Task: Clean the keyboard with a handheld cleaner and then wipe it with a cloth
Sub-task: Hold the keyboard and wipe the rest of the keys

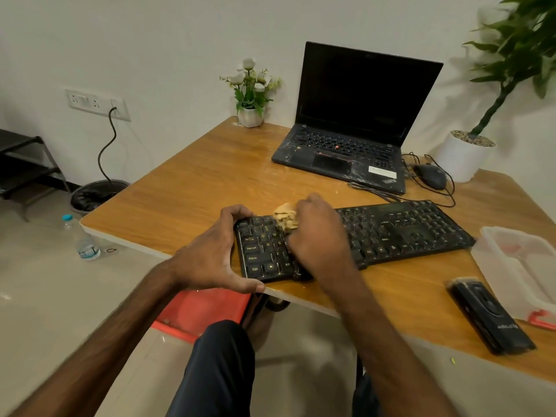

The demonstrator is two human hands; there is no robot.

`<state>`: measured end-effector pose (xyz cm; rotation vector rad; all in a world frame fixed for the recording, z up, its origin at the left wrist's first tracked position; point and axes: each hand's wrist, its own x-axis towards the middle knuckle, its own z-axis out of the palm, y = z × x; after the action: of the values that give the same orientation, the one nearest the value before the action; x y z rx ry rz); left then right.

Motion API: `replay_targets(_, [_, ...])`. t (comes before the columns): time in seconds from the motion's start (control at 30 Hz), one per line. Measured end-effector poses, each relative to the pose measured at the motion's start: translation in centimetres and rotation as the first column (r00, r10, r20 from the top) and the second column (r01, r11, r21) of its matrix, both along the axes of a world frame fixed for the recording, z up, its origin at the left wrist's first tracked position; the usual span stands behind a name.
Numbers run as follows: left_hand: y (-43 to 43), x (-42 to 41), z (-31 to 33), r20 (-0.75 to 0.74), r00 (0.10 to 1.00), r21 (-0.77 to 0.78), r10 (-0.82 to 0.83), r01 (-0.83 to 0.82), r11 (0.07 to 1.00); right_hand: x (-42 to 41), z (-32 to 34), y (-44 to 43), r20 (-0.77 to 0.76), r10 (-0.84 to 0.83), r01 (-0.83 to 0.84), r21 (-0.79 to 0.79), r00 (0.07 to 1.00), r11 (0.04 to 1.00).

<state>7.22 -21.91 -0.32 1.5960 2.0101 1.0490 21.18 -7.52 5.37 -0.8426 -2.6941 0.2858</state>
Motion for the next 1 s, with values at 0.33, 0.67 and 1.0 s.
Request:
replay_targets(0.33, [0.0,-0.4,-0.2,0.023,1.0,0.003,-0.005,0.005,1.0,1.4,0.5,4.3,0.096,-0.018,0.006,0.119,0.995,0.993])
replay_targets(0.67, [0.1,-0.3,-0.1,0.045,0.999,-0.021,0.001,0.0,1.0,-2.4,0.0,-3.2,-0.003,0.199,-0.199,-0.029,0.98,0.98])
replay_targets(1.0, [0.0,-0.6,-0.3,0.067,0.998,0.008,-0.021,0.021,1.0,3.1,0.4,5.6,0.077,-0.005,-0.004,0.113,0.997,0.994])
